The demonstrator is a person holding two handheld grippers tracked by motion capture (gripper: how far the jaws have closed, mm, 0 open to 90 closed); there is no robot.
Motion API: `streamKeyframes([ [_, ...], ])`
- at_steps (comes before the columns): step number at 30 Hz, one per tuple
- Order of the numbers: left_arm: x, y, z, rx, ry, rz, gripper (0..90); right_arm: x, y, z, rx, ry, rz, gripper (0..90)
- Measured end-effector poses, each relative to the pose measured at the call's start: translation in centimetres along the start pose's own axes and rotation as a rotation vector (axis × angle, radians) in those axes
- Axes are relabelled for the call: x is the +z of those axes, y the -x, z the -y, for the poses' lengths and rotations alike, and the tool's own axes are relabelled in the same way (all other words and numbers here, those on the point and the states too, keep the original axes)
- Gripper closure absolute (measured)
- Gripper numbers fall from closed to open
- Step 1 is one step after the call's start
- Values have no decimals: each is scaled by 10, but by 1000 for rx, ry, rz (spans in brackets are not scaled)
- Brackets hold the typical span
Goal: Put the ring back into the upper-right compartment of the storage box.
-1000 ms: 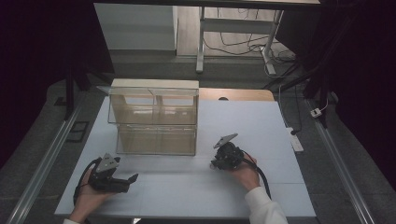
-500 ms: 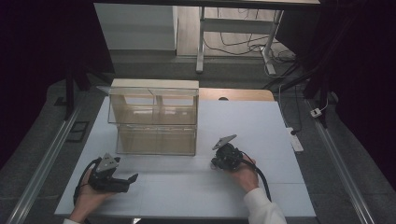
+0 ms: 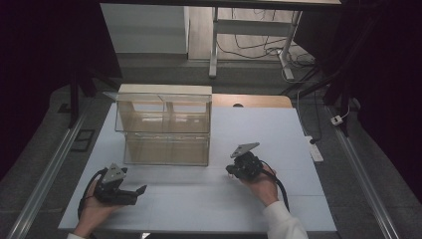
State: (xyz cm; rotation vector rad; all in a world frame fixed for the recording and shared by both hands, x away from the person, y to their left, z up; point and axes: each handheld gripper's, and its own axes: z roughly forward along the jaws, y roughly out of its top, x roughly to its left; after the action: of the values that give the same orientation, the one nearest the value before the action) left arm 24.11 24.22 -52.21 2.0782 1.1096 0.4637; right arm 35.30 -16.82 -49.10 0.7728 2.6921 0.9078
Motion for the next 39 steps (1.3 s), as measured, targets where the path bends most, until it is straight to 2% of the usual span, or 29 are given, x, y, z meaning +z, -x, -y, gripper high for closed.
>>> streamKeyframes([
  [2, 0, 0, 0, 0, -1, 0, 63, -2, 0, 0, 0, 11, -3, 872],
  [5, 0, 0, 0, 0, -1, 2, 63, -6, -2, -2, 1, 37, -38, 872],
  [11, -1, 0, 0, 3, 0, 0, 63, -14, -5, -6, -5, 63, -32, 871],
  [22, -1, 1, 0, 4, 1, -4, 64, -34, -3, -7, 6, 145, -24, 871],
  [26, -1, 0, 0, 3, 1, -4, 64, -46, -4, -13, -5, 202, -18, 871],
  [28, -1, 0, 0, 1, 3, -4, 64, -49, -4, -15, -6, 208, -14, 871],
  [37, -2, 0, 0, 3, 5, -4, 65, -73, -8, -30, -17, 298, -4, 871],
  [39, -2, 0, 0, 2, 6, -3, 65, -76, -9, -32, -20, 301, 1, 871],
])
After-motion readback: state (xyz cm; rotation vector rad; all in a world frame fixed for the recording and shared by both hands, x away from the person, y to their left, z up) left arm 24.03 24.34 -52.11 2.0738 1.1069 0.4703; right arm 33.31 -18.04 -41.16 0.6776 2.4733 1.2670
